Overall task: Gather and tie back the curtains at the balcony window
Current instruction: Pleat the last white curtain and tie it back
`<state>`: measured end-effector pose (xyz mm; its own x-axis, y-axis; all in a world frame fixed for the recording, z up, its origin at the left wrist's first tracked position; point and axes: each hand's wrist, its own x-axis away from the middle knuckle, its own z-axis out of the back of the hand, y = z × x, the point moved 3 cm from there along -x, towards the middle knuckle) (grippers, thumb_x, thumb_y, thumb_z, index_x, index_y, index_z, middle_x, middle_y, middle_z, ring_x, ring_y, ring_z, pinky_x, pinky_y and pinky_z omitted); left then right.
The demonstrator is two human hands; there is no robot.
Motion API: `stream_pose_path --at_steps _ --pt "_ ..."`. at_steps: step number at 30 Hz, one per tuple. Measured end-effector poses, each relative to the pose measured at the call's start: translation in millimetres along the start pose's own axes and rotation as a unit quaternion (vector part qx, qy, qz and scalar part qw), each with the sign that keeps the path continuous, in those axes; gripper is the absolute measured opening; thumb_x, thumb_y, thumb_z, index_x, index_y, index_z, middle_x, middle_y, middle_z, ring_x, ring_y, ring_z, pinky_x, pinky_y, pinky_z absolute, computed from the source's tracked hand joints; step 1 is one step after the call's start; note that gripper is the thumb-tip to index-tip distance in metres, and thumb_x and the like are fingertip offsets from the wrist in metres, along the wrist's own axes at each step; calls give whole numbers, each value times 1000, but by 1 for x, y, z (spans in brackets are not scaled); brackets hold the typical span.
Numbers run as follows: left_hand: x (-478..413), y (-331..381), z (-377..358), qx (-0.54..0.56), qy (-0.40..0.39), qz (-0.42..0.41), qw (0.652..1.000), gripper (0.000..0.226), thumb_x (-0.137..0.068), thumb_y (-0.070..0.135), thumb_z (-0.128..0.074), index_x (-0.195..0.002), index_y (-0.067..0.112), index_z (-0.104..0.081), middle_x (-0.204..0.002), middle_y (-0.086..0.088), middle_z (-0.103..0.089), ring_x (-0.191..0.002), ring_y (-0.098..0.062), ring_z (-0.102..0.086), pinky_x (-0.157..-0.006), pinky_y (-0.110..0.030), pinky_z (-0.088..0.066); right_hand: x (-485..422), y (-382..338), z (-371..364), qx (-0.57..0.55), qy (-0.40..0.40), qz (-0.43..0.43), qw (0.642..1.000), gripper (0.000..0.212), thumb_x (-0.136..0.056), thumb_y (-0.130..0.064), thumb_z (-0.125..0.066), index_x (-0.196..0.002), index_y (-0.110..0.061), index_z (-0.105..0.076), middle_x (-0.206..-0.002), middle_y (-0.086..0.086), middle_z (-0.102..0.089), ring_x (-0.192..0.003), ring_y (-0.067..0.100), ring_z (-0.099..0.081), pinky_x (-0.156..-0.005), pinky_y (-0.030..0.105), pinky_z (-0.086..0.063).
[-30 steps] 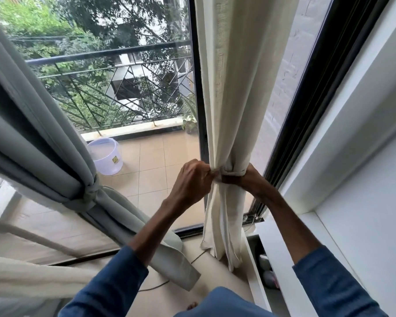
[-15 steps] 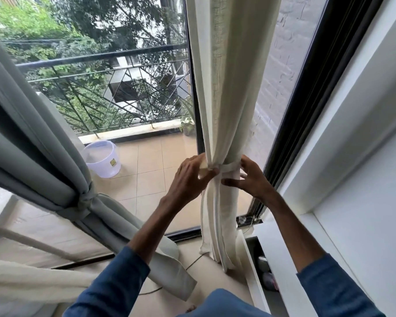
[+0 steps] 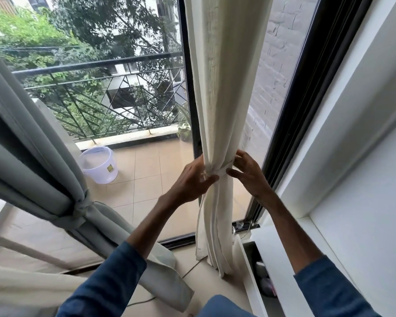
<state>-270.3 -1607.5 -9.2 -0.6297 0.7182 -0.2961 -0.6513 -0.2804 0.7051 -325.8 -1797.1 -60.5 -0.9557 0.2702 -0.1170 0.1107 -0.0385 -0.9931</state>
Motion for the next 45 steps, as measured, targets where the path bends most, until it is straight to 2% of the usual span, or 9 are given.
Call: stream_pose_path --at_steps 4,8,12,16,19,28,35,40,45 --pt "-1 4 -13 13 -34 3 999 32 -92 5 -66 -122 1 -55 -108 -3 -60 -97 -18 -64 -83 -41 -61 -4 2 -11 -19 -50 -10 999 53 -83 -6 -71 -132 0 -52 -120 9 -68 -116 24 -63 -101 46 -51" --pt "-1 -4 -7 36 33 10 999 83 -82 16 -81 -149 7 -31 -140 -11 -45 -112 -21 -60 -82 -31 -62 -11 4 -1 -12 -52 -14 998 78 -68 -33 -92 -135 -16 -54 -134 8 -63 -131 22 -56 -108 40 -49" --pt "-1 -19 -5 21 55 125 990 125 -64 42 -92 -155 8 -13 -153 -10 -30 -107 -20 -61 -69 -18 -54 -17 20 7 135 -59 -46 988 78 -78 2 -83 -144 -2 -42 -139 11 -56 -129 24 -56 -108 41 -48" --pt "-13 -19 -18 -41 38 147 988 56 -76 34 -82 -121 9 -59 -104 -2 -69 -91 -25 -69 -65 -24 -45 -21 20 -16 153 -17 -33 987 22 -68 -2 -68 -85 -16 -71 -77 -1 -71 -72 14 -67 -69 47 -60" --pt "-19 -9 -15 -64 105 116 986 13 -74 8 -70 -84 2 -65 -74 -10 -68 -79 -36 -68 -56 -25 -34 -26 3 -36 126 8 -39 991 24 -70 2 -67 -69 -20 -74 -70 6 -70 -72 24 -67 -71 64 -60" --pt "-23 0 16 -98 148 65 982 34 -69 17 -74 -99 8 -62 -90 -11 -73 -81 -31 -65 -59 -30 -35 -50 -10 -47 129 6 -40 991 22 -80 -2 -69 -93 -19 -66 -92 29 -69 -84 46 -70 -74 67 -57" --pt "-2 -28 -18 -83 98 133 983 53 -80 31 -72 -123 9 -51 -105 -14 -72 -97 -45 -63 -65 -37 -50 -35 18 -34 214 9 -20 976 41 -63 -41 -70 -84 -6 -73 -74 5 -70 -75 8 -56 -65 32 -48" --pt "-2 -31 -19 -72 94 144 982 65 -79 40 -75 -129 11 -47 -115 -13 -69 -104 -42 -62 -71 -37 -51 -33 19 -27 231 -1 4 973 29 -78 5 -75 -103 -9 -75 -95 2 -78 -89 11 -74 -83 36 -59" --pt "7 -38 -26 -63 84 151 983 67 -77 48 -75 -125 14 -43 -113 -8 -69 -93 -34 -68 -73 -40 -55 -28 25 -22 214 15 0 977 36 -76 13 -73 -109 -2 -72 -99 7 -77 -91 12 -74 -82 27 -58"
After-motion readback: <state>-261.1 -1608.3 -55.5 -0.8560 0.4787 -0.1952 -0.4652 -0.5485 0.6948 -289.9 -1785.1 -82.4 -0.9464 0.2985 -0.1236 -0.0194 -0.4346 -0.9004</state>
